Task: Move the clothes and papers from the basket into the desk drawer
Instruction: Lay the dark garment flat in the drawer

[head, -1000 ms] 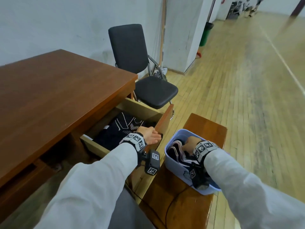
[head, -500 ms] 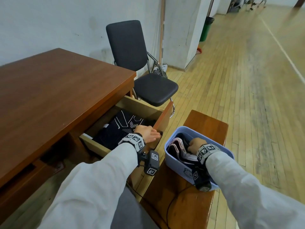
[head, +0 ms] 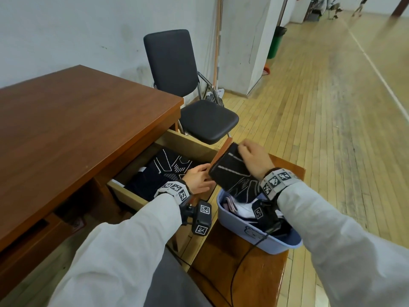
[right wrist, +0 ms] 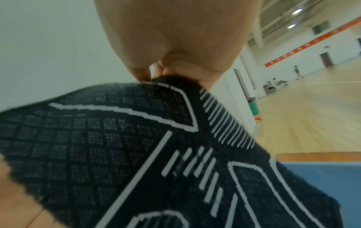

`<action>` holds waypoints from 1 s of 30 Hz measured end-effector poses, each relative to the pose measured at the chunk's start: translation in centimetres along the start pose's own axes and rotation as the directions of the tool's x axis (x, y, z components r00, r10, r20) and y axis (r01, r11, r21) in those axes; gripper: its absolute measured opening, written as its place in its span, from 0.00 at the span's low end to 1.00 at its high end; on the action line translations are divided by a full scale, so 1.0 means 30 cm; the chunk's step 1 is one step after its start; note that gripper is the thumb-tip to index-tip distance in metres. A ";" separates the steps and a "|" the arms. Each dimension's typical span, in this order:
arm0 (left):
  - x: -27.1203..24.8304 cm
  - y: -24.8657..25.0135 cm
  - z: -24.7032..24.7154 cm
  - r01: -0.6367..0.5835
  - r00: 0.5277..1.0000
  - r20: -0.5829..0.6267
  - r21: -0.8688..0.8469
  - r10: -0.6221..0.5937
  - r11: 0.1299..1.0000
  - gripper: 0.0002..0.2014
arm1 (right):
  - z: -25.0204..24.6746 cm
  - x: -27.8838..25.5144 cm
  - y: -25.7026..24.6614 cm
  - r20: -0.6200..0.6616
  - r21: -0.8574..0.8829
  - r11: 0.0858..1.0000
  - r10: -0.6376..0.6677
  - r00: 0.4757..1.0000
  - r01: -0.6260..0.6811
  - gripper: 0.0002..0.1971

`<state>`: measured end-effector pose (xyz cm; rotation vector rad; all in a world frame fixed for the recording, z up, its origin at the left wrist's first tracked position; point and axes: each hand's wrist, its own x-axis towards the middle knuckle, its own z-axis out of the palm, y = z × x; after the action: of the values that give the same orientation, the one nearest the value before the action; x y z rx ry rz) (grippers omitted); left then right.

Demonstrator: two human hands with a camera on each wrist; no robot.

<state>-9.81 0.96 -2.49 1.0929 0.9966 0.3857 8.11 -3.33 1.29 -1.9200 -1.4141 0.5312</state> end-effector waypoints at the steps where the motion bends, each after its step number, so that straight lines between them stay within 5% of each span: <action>1: 0.005 -0.006 0.003 -0.006 1.000 -0.019 0.000 0.006 1.000 0.19 | 0.024 0.002 -0.009 0.062 -0.084 0.996 -0.029 0.998 0.035 0.11; 4: 0.008 -0.002 -0.002 0.013 0.996 -0.083 -0.023 -0.015 1.000 0.20 | 0.082 0.001 -0.032 0.099 -0.202 0.974 -0.081 0.992 0.100 0.09; 8: 0.034 -0.009 -0.030 0.130 0.991 0.030 -0.063 -0.128 0.990 0.37 | 0.121 -0.003 -0.036 0.121 -0.220 0.974 -0.028 0.992 0.054 0.10; 11: 0.071 -0.053 -0.040 0.009 0.999 -0.031 0.162 -0.004 0.987 0.22 | 0.124 -0.006 0.005 0.211 -0.160 0.985 0.103 0.972 -0.069 0.12; 13: 0.083 -0.063 -0.042 -0.033 0.995 -0.082 0.178 0.048 0.983 0.23 | 0.102 -0.018 0.068 0.284 -0.144 0.969 0.233 0.930 -0.199 0.14; 19: 0.136 -0.076 -0.046 -0.031 0.986 -0.157 0.117 0.049 0.993 0.27 | 0.023 -0.089 0.253 0.330 -0.663 0.722 0.520 0.788 -0.199 0.17; 23: 0.260 -0.133 -0.091 0.031 0.983 -0.184 0.065 -0.019 0.997 0.43 | -0.017 -0.056 0.319 0.221 -0.370 0.772 0.613 0.758 -0.517 0.23; 25: 0.236 -0.075 -0.109 0.005 0.967 -0.253 0.073 0.014 0.997 0.34 | -0.042 -0.017 0.289 0.171 -0.063 0.798 0.600 0.781 -0.599 0.18; 28: 0.151 0.066 -0.165 0.029 0.904 -0.422 0.214 0.065 0.976 0.25 | -0.040 0.058 0.217 0.091 0.312 0.779 0.545 0.833 -0.544 0.18; 30: 0.121 0.124 -0.218 0.086 0.887 -0.461 0.222 0.027 0.971 0.23 | -0.005 0.093 0.144 0.058 0.336 0.818 0.476 0.877 -0.466 0.13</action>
<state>-12.56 8.81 -1.67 1.2262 1.5132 0.5273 11.99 -1.48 -1.55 -1.9691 -0.7447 0.9126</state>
